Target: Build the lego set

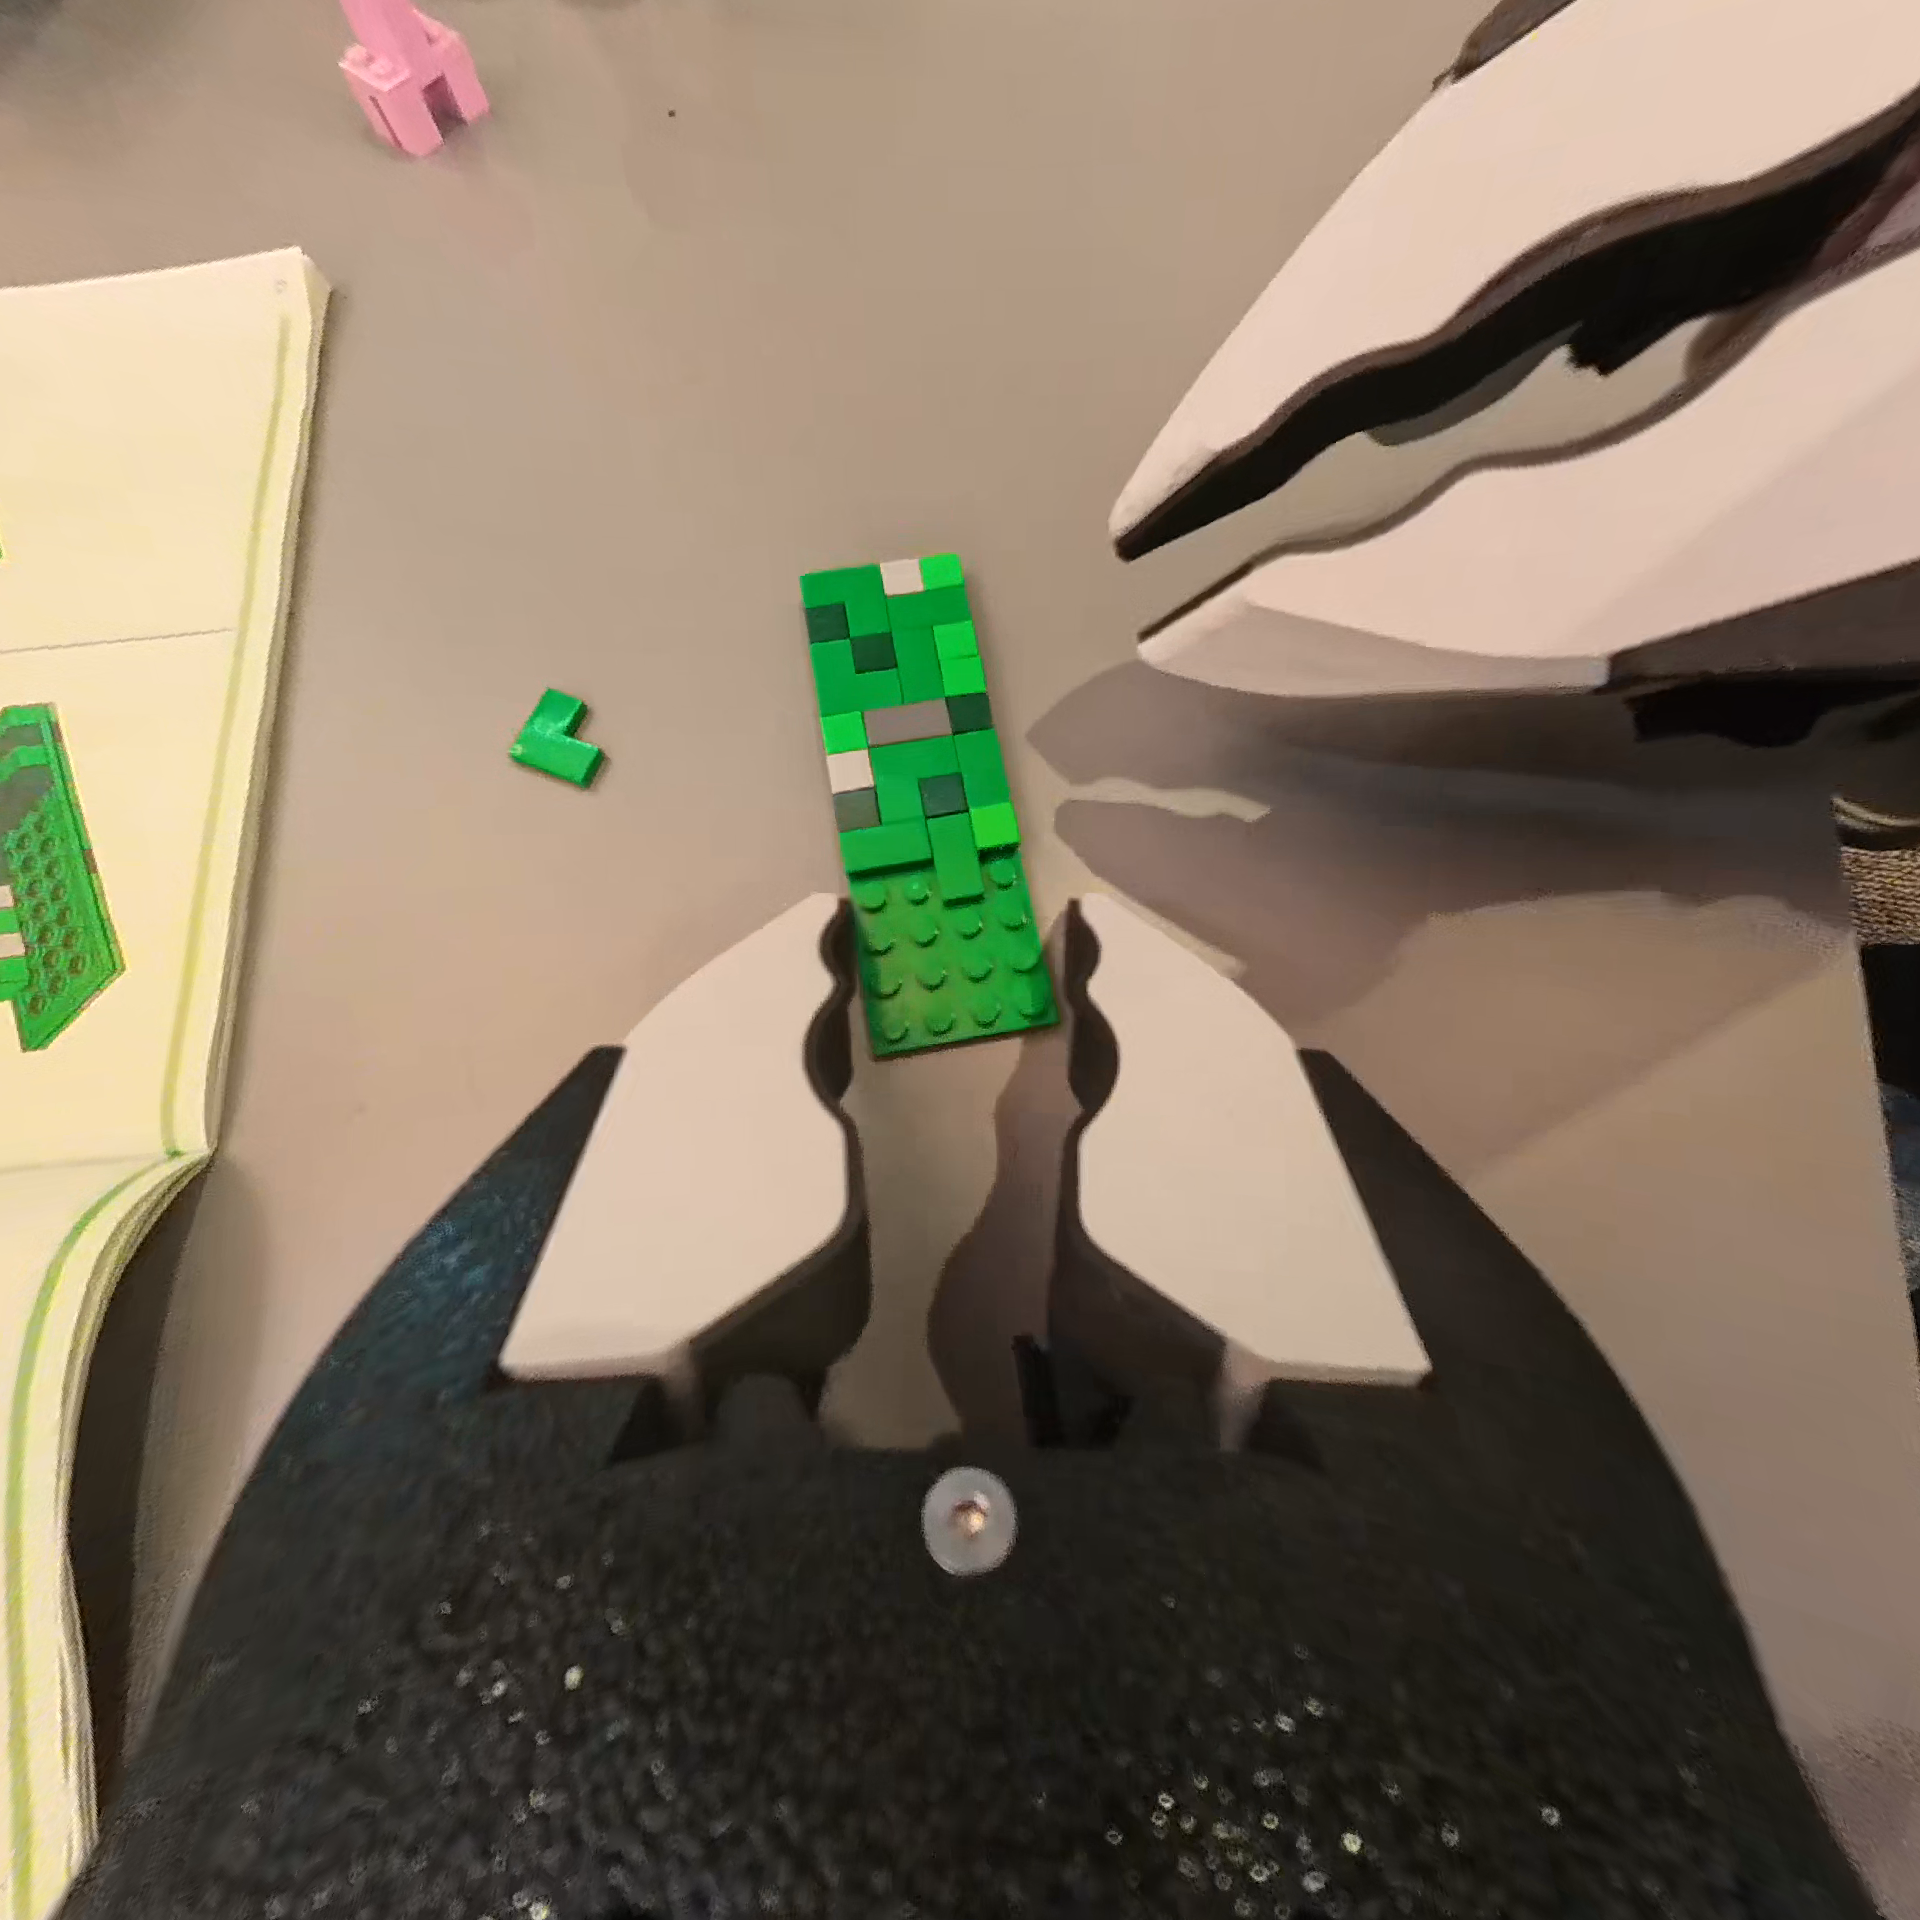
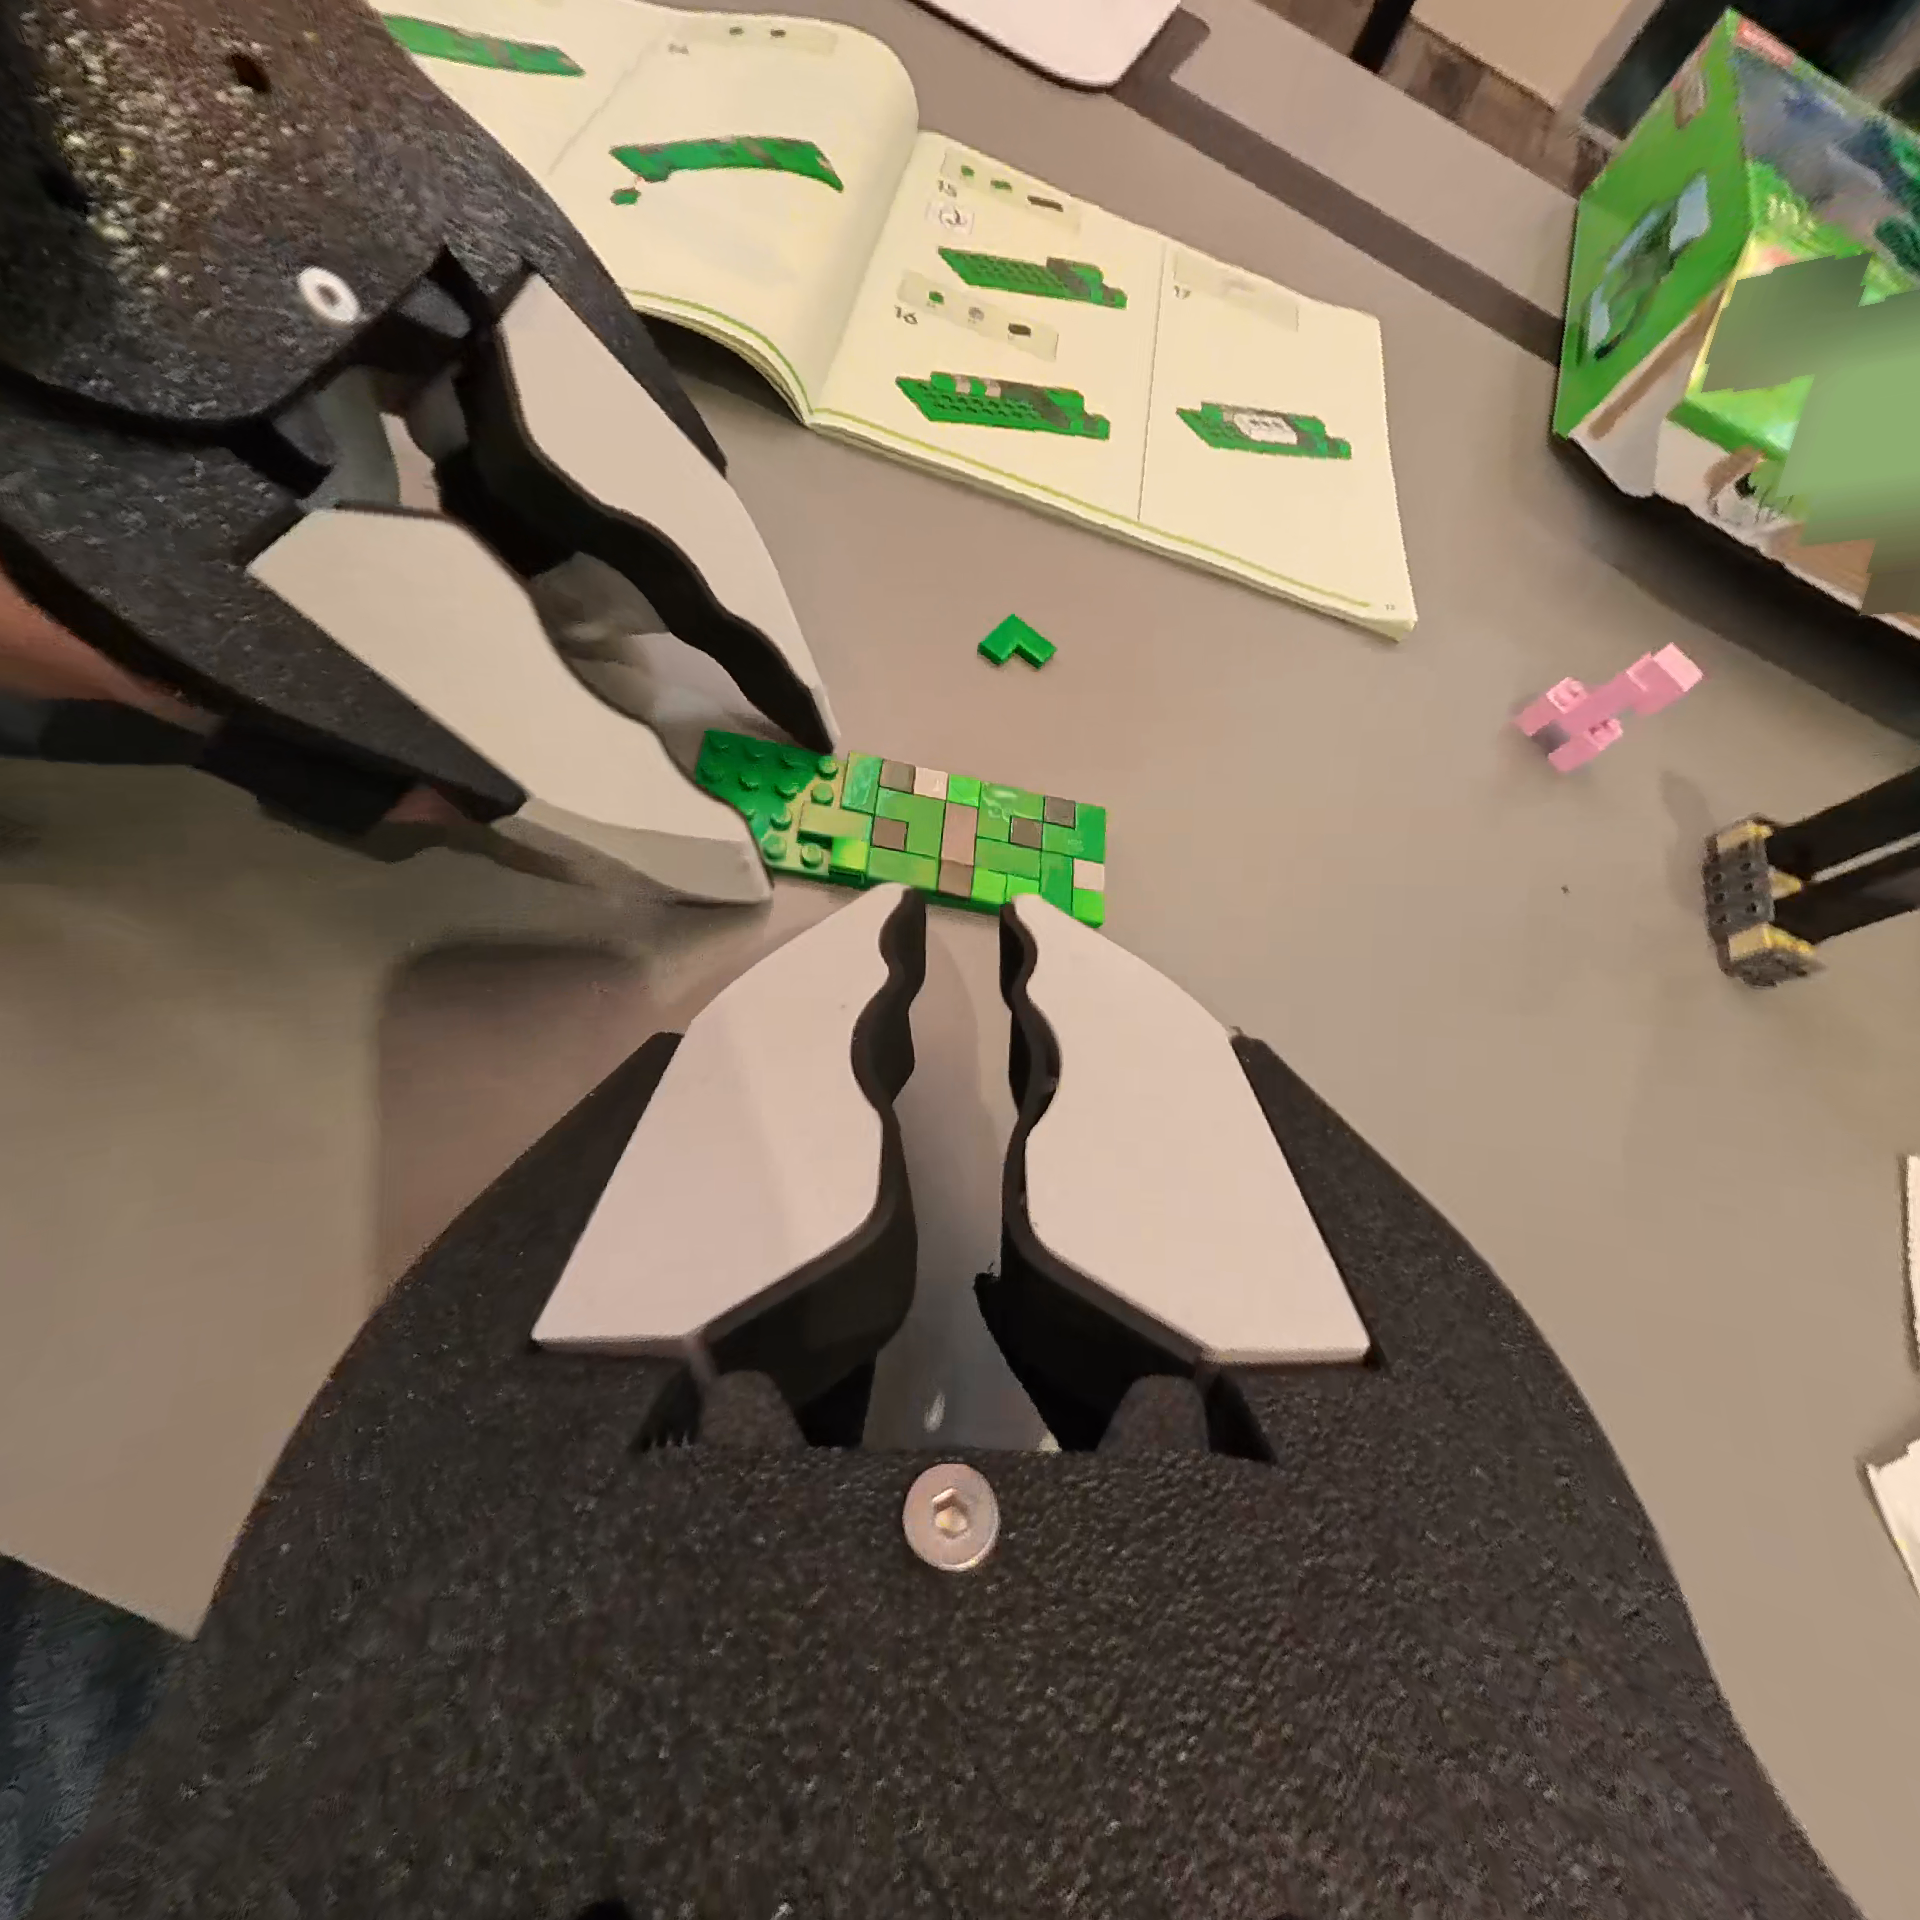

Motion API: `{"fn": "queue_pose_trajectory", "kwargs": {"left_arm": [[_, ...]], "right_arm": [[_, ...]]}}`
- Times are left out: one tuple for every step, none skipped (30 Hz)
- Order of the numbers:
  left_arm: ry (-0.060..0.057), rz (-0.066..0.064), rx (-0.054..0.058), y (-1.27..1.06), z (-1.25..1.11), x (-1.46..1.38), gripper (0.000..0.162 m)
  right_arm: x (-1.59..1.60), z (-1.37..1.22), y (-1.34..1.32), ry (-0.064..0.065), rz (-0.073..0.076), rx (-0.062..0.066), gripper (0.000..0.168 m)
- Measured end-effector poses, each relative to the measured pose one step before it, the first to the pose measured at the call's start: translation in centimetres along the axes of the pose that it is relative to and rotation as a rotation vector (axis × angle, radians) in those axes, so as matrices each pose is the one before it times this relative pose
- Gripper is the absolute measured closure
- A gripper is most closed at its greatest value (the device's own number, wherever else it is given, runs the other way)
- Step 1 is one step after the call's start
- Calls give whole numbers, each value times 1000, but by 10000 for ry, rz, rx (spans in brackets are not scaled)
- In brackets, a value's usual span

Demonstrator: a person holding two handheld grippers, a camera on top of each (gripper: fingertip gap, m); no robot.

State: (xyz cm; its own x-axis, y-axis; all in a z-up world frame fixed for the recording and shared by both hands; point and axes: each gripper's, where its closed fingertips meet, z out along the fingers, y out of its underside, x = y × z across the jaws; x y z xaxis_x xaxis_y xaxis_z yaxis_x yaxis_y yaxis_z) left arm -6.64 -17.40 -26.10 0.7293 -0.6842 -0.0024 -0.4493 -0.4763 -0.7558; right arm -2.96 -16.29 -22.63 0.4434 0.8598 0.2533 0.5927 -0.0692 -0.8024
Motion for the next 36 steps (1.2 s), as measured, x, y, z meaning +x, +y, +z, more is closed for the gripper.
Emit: {"fn": "queue_pose_trajectory", "kwargs": {"left_arm": [[-12,0,1,-1,0,13,128],[-6,-20,9,2,-10,13,129],[-11,-2,15,2,1,8,129],[-25,19,14,-7,-19,-19,129],[-33,28,9,4,-28,-43,129],[-18,20,6,7,-28,-60,130],[5,-15,-1,15,-31,-76,130],[40,-73,-11,25,-18,-74,130],[75,-122,-11,29,-10,-77,130],[96,-154,3,7,-35,-85,130],[99,-176,13,-15,-43,-101,130],[97,-181,14,-12,-62,-135,130],[117,-195,48,-72,-94,-106,130],[132,-212,104,-157,-148,-64,130],[118,-189,110,-195,-166,-63,131],[100,-154,98,-191,-193,-57,131],[106,-140,108,-209,-199,-20,131],[114,-140,112,-210,-191,7,131],[88,-119,94,-191,-180,-3,131],[78,-96,76,-153,-166,23,131],[97,-96,90,-153,-161,75,131],[103,-89,107,-174,-149,94,131],[90,-67,79,-146,-125,105,130],[69,-35,58,-126,-94,98,130],[41,-9,55,-119,-95,57,130],[19,-1,65,-133,-104,25,130],[8,-6,70,-154,-133,-14,130],[25,-19,51,-108,-138,-12,130],[44,-27,44,-85,-92,16,130],[35,-22,58,-75,-91,31,130],[22,-10,49,-83,-77,24,131],[4,14,27,-54,-51,30,131],[-17,33,10,-27,-44,1,131],[-32,49,-39,42,-2,-18,131],[-32,53,-64,107,17,-35,131],[-15,20,-29,94,30,-24,131]], "right_arm": [[-117,50,-104,-191,-219,166,154],[-210,46,-163,-278,-246,238,150],[-235,34,-64,-304,-276,211,148],[-201,37,60,-271,-290,112,147],[-318,58,39,-307,-448,105,144],[-158,70,62,-108,-642,79,143],[-68,95,87,52,-878,20,142],[-132,115,35,104,-1033,-1,141],[-138,155,-24,137,-1041,-11,141],[-120,177,-84,140,-1013,-14,141],[-90,184,-146,150,-932,17,141],[111,207,-109,228,-757,-13,141],[193,222,-124,239,-616,6,141],[89,224,-143,137,-533,60,141],[184,243,-86,202,-479,36,141],[139,286,31,163,-460,-16,141],[62,324,93,95,-425,-59,141],[6,309,141,69,-413,-88,141],[18,256,104,82,-402,-64,140],[121,195,71,131,-316,-58,141],[166,149,-25,147,-206,-4,141],[192,72,-139,150,-144,65,141],[325,17,-208,240,-132,99,142],[283,14,-200,231,-173,83,146],[192,25,-157,187,-224,45,149],[150,25,-81,183,-281,-14,154],[114,31,-13,193,-323,-52,160],[168,16,-17,223,-247,-40,161],[163,-4,-29,127,-64,-27,161],[128,-25,-18,68,57,-28,161],[116,-19,-4,57,23,-3,161],[83,-20,-10,46,-34,-16,161],[12,-10,-7,5,-88,-34,161],[-186,22,-16,-150,-29,-26,162],[-120,34,-25,-125,32,-35,162],[-86,24,-22,-80,-95,-29,162]]}}
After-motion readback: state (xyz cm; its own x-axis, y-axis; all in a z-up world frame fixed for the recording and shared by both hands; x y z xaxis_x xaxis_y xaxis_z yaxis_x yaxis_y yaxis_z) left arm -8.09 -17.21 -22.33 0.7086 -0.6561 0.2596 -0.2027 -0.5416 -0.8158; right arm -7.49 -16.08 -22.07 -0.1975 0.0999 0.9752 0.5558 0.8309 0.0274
